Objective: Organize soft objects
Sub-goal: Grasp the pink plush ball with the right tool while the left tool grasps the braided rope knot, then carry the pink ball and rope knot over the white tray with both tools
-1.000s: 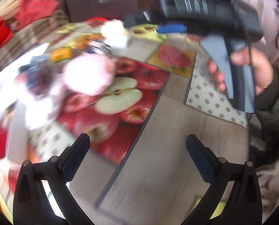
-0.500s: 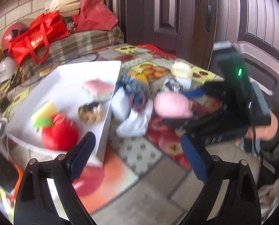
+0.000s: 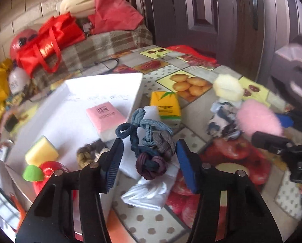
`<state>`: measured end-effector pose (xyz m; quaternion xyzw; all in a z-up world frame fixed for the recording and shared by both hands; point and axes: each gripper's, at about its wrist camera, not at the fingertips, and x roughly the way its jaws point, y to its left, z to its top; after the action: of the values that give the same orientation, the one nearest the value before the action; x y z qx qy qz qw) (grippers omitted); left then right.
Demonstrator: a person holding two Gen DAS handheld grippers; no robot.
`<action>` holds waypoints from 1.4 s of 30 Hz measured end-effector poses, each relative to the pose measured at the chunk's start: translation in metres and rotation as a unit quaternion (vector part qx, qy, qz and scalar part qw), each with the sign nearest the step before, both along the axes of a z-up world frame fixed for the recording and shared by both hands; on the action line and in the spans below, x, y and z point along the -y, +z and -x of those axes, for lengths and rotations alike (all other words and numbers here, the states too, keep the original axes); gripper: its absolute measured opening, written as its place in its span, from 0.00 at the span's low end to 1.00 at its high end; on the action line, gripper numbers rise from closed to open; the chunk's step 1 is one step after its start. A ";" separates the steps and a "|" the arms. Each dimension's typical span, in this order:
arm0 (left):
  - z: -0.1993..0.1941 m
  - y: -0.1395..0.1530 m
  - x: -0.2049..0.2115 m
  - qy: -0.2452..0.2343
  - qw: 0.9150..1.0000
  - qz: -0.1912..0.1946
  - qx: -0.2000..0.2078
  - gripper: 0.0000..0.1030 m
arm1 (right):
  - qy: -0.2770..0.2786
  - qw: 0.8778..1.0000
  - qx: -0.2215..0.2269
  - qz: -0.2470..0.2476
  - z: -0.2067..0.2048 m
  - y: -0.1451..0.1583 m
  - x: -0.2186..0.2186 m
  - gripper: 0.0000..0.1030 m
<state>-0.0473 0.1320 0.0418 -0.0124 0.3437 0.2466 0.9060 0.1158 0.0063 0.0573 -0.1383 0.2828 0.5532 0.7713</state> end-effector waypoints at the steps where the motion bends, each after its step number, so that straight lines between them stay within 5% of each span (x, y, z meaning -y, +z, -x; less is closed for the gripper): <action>1: -0.001 -0.002 0.003 -0.003 1.000 -0.015 -0.005 0.40 | 0.002 1.000 0.000 -0.001 0.001 0.000 -0.001 0.52; 4: 0.002 -0.002 0.006 -0.015 1.000 -0.027 0.007 0.23 | 0.004 1.000 -0.003 -0.009 0.000 0.000 -0.002 0.52; 11: 0.062 0.015 0.008 -0.014 0.989 -0.045 0.142 0.22 | -0.018 0.996 0.012 -0.087 0.003 0.014 0.021 0.52; 15: 0.106 0.012 0.008 0.024 0.980 -0.098 0.172 0.22 | -0.025 0.990 0.036 -0.137 0.011 0.024 0.035 0.52; 18: 0.135 0.014 -0.005 0.057 0.977 -0.082 0.189 0.22 | -0.027 0.987 0.057 -0.151 0.018 0.027 0.036 0.52; 25: 0.161 0.009 -0.035 0.113 0.972 -0.045 0.199 0.22 | 0.010 0.990 0.074 -0.116 0.032 0.023 0.003 0.52; 36: 0.158 0.009 -0.069 0.149 0.968 -0.071 0.189 0.22 | 0.096 0.988 0.089 -0.077 0.080 0.011 -0.050 0.52; 42: 0.152 0.005 -0.105 0.171 0.970 -0.025 0.172 0.22 | 0.138 0.986 0.077 -0.060 0.104 0.006 -0.086 0.52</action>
<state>-0.1995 0.2369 0.0473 -0.0900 0.1693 0.4006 0.8960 0.0123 0.0920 0.0635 -0.1717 0.1667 0.6580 0.7140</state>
